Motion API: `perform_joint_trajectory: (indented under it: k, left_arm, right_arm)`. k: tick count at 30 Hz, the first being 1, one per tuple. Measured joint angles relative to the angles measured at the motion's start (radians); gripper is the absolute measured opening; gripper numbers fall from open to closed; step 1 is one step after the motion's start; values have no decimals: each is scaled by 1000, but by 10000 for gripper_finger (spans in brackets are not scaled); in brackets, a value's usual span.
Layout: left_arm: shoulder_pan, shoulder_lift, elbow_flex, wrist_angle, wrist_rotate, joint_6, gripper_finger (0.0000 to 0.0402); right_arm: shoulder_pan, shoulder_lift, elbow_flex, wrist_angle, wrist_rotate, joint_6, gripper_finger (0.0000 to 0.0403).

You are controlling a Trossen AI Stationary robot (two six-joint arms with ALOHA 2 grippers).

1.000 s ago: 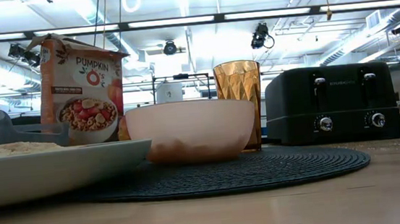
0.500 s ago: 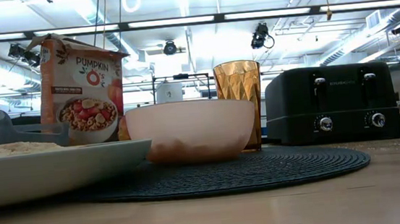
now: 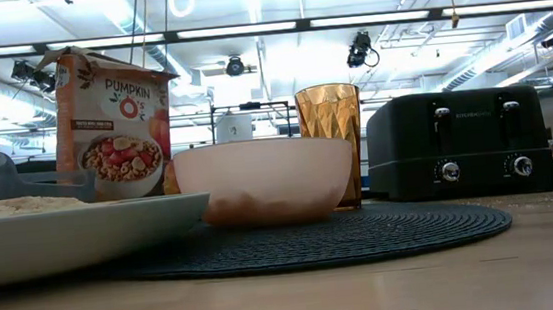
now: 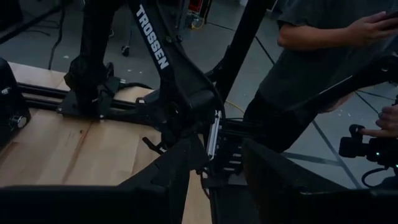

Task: Arrange a breakfast setting
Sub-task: Put the gold spoon on the right of the orange bowl on the blue placemat

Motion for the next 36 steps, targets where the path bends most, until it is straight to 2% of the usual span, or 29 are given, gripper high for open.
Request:
perform_joint_trajectory:
  k: [8,14,19,28,36]
  left_arm:
    - [-1,-1,0,0,0,2,151]
    - [-2,-1,0,0,1,-2,151]
    - [-2,-1,0,0,1,-1,151]
    - [-2,-1,0,-2,1,25,151]
    - [-1,-1,0,-10,1,29,151]
  right_arm:
    - [-20,0,0,-18,-24,20,140]
    - [-20,0,1,0,8,87,138]
    - [-5,0,4,-13,-12,130,138]
    - [62,-1,109,-88,152,153,139]
    - [129,-1,172,-97,160,227,144]
